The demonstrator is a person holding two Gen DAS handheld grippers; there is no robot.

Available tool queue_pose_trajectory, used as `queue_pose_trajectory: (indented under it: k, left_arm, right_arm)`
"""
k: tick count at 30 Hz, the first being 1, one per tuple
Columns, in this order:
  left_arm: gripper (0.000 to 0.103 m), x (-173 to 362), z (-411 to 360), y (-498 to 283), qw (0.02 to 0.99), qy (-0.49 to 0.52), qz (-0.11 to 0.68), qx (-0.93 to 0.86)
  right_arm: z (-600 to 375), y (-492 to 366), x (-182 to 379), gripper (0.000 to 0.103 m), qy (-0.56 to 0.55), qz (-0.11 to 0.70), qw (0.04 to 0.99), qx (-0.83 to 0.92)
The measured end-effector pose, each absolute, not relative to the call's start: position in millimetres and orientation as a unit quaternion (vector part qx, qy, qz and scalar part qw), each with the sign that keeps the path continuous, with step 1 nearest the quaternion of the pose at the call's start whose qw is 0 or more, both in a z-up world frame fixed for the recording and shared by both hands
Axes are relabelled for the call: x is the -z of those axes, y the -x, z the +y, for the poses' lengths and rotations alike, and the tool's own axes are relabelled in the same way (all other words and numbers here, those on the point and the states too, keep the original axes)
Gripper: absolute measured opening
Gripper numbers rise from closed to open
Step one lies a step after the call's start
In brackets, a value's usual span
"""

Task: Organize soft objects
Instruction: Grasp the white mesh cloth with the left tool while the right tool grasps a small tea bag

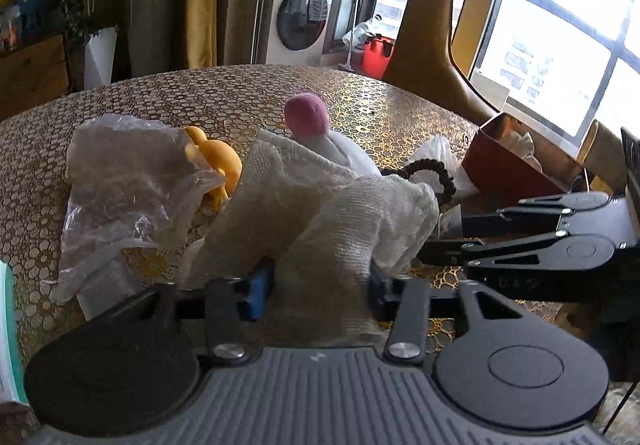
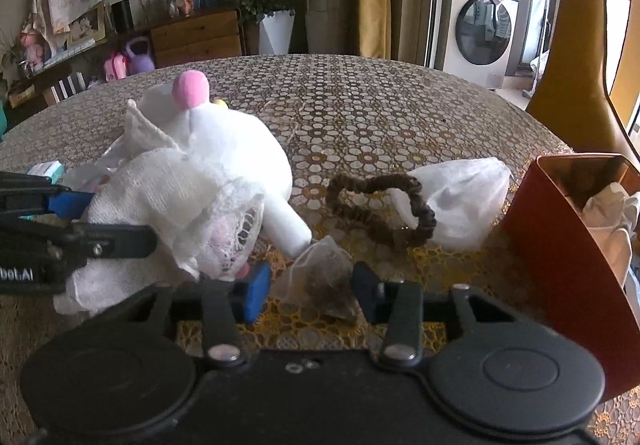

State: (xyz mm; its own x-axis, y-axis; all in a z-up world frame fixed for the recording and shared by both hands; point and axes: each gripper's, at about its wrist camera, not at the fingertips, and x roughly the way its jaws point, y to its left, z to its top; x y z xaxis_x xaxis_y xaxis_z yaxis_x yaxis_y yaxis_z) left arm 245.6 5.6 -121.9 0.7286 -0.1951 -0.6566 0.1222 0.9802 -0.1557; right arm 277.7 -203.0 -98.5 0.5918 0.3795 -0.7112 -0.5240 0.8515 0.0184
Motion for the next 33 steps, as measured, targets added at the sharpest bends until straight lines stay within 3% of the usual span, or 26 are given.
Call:
queue_pose_trajectory:
  k: [4,10,21,33]
  left_arm:
    - [0.022,116.8,11.0,-243.2,0.926,0.072,0.359,0.086]
    - [0.017,108.8,17.3,-239.3,0.923,0.1,0.361,0.085]
    - [0.014,82.5,36.1,-229.5,0.922,0.144,0.351,0.074]
    - [0.014,34.6,20.0,-210.9,0.933,0.122,0.326,0.092]
  right_arm:
    - [-202.7,-275.9,95.6,0.029,0.092,0.368,0.89,-0.251]
    - [-204.9,-271.3,91.8,0.005,0.089,0.364,0.894,-0.245]
    - [-221.0,-248.5,70.7,0.001,0.068,0.342,0.906,-0.24]
    - [-254.2,-210.4,26.0,0.001,0.032,0.31,0.918,-0.246]
